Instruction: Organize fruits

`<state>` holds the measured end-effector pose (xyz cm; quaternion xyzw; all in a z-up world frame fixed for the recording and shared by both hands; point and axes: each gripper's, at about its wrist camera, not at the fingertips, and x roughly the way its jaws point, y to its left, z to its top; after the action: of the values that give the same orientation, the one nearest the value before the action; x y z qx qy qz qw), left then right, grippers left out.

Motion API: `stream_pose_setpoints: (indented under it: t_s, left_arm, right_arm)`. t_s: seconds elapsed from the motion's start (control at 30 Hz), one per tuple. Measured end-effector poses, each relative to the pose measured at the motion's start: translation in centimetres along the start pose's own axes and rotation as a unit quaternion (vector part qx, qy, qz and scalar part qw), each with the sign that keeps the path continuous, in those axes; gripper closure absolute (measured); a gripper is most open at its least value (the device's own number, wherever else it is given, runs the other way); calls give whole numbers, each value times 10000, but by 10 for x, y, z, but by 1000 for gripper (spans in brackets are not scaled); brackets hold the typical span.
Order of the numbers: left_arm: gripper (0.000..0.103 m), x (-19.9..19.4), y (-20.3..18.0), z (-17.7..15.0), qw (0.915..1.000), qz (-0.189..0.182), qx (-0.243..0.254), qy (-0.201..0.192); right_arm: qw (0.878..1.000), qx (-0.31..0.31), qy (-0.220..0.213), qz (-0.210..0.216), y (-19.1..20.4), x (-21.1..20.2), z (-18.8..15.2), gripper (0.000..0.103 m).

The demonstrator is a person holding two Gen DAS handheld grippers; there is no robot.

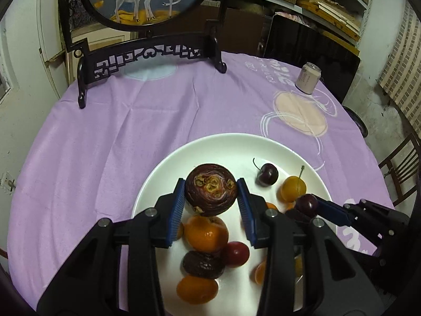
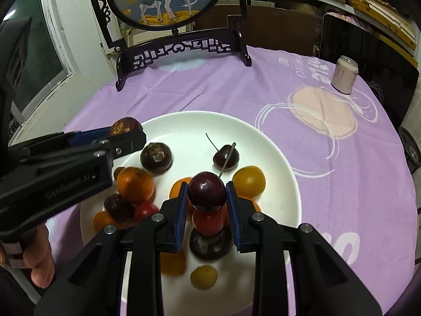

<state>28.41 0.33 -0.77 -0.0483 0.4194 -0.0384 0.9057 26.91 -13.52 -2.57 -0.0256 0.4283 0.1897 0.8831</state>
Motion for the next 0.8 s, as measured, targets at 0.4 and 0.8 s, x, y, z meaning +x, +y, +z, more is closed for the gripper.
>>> stream_pose_setpoints:
  t_s: [0.4, 0.8]
  left_arm:
    - [27, -1, -7, -9, 9999, 95, 113, -67]
    - [4, -82, -8, -59, 9966, 215, 221, -763]
  right_arm:
    - [9994, -101, -71, -324, 1, 6, -5, 42]
    - [9972, -260, -577, -410, 20, -64, -49, 10]
